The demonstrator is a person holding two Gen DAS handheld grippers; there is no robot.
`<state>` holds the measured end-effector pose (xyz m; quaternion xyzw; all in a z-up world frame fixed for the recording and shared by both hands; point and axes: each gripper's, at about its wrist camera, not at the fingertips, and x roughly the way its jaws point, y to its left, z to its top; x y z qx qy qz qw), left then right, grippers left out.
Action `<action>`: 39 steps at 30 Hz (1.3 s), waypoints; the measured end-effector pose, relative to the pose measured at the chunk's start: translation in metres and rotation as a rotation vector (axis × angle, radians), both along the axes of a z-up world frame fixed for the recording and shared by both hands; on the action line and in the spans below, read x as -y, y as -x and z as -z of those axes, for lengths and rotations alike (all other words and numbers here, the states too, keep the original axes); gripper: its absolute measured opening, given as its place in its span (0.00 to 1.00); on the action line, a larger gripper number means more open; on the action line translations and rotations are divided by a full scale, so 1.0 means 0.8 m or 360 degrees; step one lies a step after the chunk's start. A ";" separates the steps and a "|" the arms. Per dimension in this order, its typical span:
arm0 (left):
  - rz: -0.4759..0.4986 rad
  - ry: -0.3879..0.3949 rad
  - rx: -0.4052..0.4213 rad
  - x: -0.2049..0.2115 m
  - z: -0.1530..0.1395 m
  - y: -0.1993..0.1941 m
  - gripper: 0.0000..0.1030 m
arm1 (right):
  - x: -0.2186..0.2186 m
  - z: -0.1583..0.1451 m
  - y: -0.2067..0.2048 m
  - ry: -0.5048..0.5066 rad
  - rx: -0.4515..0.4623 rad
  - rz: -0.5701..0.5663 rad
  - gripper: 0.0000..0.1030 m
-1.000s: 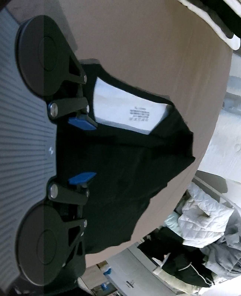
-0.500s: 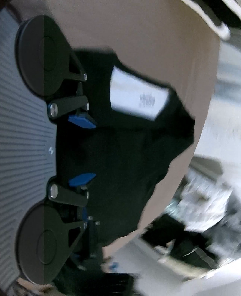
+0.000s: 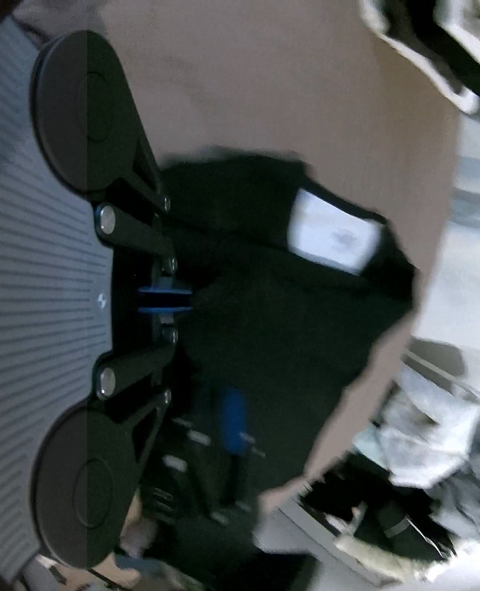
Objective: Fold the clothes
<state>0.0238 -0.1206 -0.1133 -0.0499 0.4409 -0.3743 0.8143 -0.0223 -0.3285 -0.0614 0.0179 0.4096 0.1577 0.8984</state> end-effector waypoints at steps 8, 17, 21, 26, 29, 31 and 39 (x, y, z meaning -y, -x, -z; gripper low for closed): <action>-0.0258 0.0173 -0.0095 -0.051 -0.005 -0.012 0.34 | -0.034 -0.003 -0.009 -0.0161 0.0117 -0.0231 0.56; -0.0484 0.0263 -0.0199 -0.085 0.003 -0.051 0.41 | -0.081 0.001 0.043 0.0044 0.0019 -0.0618 0.55; -0.0347 0.0228 -0.0149 -0.055 -0.005 -0.053 0.41 | -0.070 -0.011 0.045 0.0019 0.0027 -0.0598 0.53; -0.0082 0.0150 0.0044 -0.003 -0.044 -0.084 0.43 | 0.008 -0.053 0.019 -0.0332 0.0151 -0.0307 0.59; 0.0079 0.0051 0.0197 0.044 -0.059 -0.119 0.49 | 0.076 -0.061 -0.025 -0.0349 0.0175 0.0059 0.63; 0.0173 -0.0018 0.0277 0.084 -0.061 -0.153 0.49 | 0.129 -0.050 -0.064 -0.0420 0.0111 0.0310 0.63; 0.0092 0.0087 0.0174 0.178 -0.041 -0.249 0.46 | 0.267 0.016 -0.156 -0.1037 0.0008 0.0806 0.65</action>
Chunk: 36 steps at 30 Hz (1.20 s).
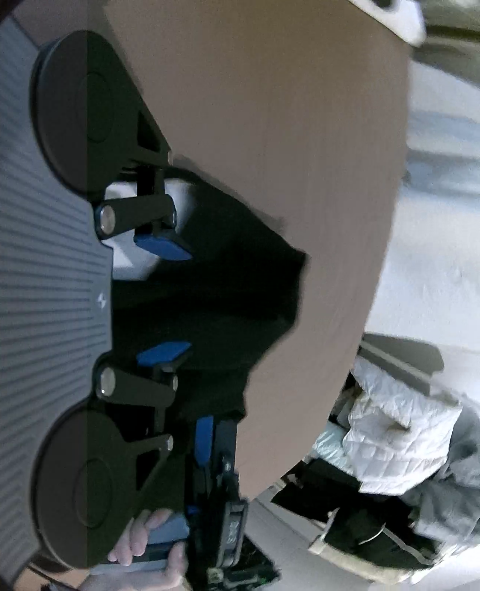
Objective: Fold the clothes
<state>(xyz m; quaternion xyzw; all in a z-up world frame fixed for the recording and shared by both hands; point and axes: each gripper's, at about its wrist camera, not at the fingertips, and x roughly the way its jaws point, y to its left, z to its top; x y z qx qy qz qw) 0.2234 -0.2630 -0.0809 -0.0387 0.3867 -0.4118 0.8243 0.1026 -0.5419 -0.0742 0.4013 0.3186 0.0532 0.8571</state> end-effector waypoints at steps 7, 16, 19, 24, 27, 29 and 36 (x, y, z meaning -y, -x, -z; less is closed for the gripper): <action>0.0206 -0.0198 0.0293 0.081 -0.006 -0.014 0.02 | 0.013 0.026 -0.044 -0.0093 0.0042 0.0082 0.50; 0.0068 -0.0354 0.0398 0.112 -0.012 -0.046 0.10 | 0.015 -0.011 -0.090 0.0439 0.0022 0.0082 0.07; -0.0016 -0.0410 0.0440 0.090 -0.004 -0.020 0.24 | -0.012 -0.009 -0.095 0.0686 -0.0137 0.0036 0.10; 0.0084 -0.0084 0.0238 0.007 -0.024 0.034 0.42 | -0.073 -0.029 -0.027 0.0761 -0.0076 0.0002 0.55; 0.0149 -0.0097 0.0211 -0.026 -0.030 0.079 0.46 | -0.109 -0.041 0.014 0.0805 -0.0039 -0.0019 0.55; 0.0152 -0.0161 0.0173 -0.039 -0.021 0.108 0.48 | -0.137 -0.045 0.041 0.0842 -0.0034 -0.0040 0.55; 0.0179 -0.0580 0.0160 -0.078 0.031 0.225 0.51 | -0.268 0.003 0.140 0.1362 -0.0198 -0.0335 0.56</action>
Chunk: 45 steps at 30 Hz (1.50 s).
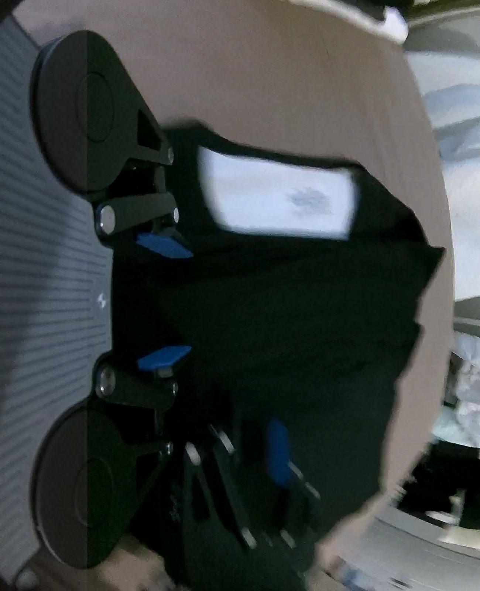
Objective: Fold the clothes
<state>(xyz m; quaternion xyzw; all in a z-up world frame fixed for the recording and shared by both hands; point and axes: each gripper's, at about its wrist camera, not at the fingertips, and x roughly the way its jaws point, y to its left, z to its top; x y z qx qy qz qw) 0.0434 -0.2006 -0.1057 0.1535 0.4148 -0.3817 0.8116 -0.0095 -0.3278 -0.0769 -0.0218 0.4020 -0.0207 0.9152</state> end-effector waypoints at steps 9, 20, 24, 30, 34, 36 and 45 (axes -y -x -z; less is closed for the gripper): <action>-0.0151 -0.0036 0.0094 -0.050 -0.028 0.077 0.57 | 0.010 -0.013 0.120 -0.0038 -0.0193 0.0038 0.64; 0.0214 0.0000 -0.0002 0.080 -0.022 0.123 0.57 | 0.222 -0.046 0.344 -0.1000 -0.0049 0.1215 0.65; 0.0348 0.0012 -0.0037 0.128 -0.020 0.139 0.57 | 0.222 -0.007 0.383 -0.1191 -0.0028 0.1386 0.65; 0.0338 -0.0079 -0.0119 0.162 0.004 0.142 0.57 | 0.221 0.025 0.402 -0.1237 0.0230 0.1483 0.68; 0.0255 -0.0039 -0.0214 0.160 0.000 0.137 0.56 | 0.217 0.019 0.382 -0.1082 0.0283 0.1504 0.68; 0.0229 -0.0023 -0.0254 0.155 -0.002 0.140 0.56 | 0.220 0.019 0.375 -0.1038 0.0368 0.1508 0.50; 0.0088 0.0058 -0.0463 0.129 -0.004 0.131 0.56 | 0.210 -0.042 0.384 -0.0610 0.0396 0.1144 0.07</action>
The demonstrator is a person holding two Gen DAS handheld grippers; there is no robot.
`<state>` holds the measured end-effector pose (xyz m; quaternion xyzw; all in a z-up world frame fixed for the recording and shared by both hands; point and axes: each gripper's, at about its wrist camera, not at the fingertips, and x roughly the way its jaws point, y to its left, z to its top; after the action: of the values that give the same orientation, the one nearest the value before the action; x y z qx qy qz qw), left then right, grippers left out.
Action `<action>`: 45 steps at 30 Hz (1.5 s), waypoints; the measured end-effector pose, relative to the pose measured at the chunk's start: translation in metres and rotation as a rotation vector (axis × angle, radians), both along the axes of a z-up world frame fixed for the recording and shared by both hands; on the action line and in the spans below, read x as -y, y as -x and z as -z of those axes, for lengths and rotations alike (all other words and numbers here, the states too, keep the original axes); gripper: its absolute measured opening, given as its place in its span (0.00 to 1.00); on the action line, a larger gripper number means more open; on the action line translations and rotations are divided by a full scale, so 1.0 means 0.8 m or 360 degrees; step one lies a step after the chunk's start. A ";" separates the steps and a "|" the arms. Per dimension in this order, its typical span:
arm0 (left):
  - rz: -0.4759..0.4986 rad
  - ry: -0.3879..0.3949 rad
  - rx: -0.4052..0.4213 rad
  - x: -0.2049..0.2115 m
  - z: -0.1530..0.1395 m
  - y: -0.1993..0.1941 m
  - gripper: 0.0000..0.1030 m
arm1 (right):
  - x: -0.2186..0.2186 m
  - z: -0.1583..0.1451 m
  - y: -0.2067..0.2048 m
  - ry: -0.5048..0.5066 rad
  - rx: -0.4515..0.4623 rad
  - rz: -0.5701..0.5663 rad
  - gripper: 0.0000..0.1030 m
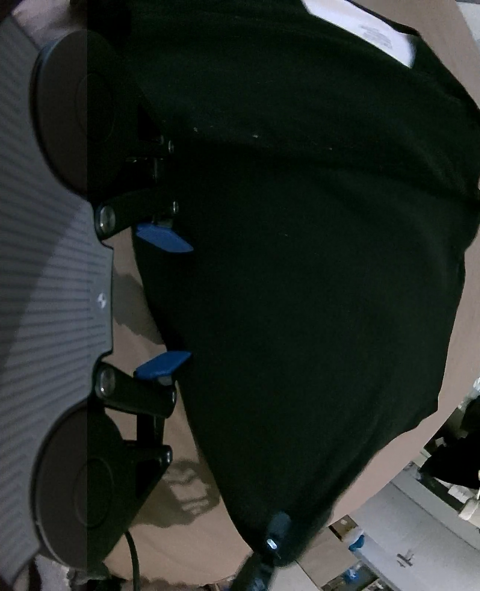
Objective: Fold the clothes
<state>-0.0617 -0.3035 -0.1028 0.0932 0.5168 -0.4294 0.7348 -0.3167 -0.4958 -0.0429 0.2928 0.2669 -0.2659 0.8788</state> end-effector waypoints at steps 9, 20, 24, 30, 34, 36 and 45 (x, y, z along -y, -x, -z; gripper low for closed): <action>-0.0318 0.0272 0.0040 -0.092 -0.055 -0.032 0.56 | -0.056 -0.030 -0.087 0.0389 0.0015 -0.0351 0.07; -0.0877 0.0418 0.0070 -0.281 -0.064 -0.087 0.56 | -0.262 -0.056 -0.307 0.0516 0.0223 -0.1702 0.07; -0.0922 0.0432 0.0029 -0.288 -0.039 -0.086 0.56 | -0.301 0.009 -0.333 0.0473 -0.0076 -0.1778 0.12; -0.0857 0.0503 0.0137 -0.280 -0.040 -0.078 0.57 | -0.266 -0.004 -0.322 0.0140 0.0031 -0.1729 0.66; -0.0753 0.0538 0.0245 -0.264 -0.052 -0.060 0.58 | -0.215 -0.025 -0.313 -0.0111 0.0147 -0.1571 0.66; -0.0687 0.0505 0.0289 -0.246 -0.053 -0.058 0.59 | -0.176 -0.024 -0.317 -0.0185 0.0147 -0.1375 0.66; -0.0685 0.0124 0.0306 -0.180 -0.004 -0.094 0.59 | -0.035 0.048 -0.405 -0.0604 0.0000 -0.0790 0.70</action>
<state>0.0136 -0.1592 -0.0999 -0.0071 0.4355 -0.2716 0.8582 0.0071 -0.4674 -0.0817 0.3776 0.3752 0.0113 0.8465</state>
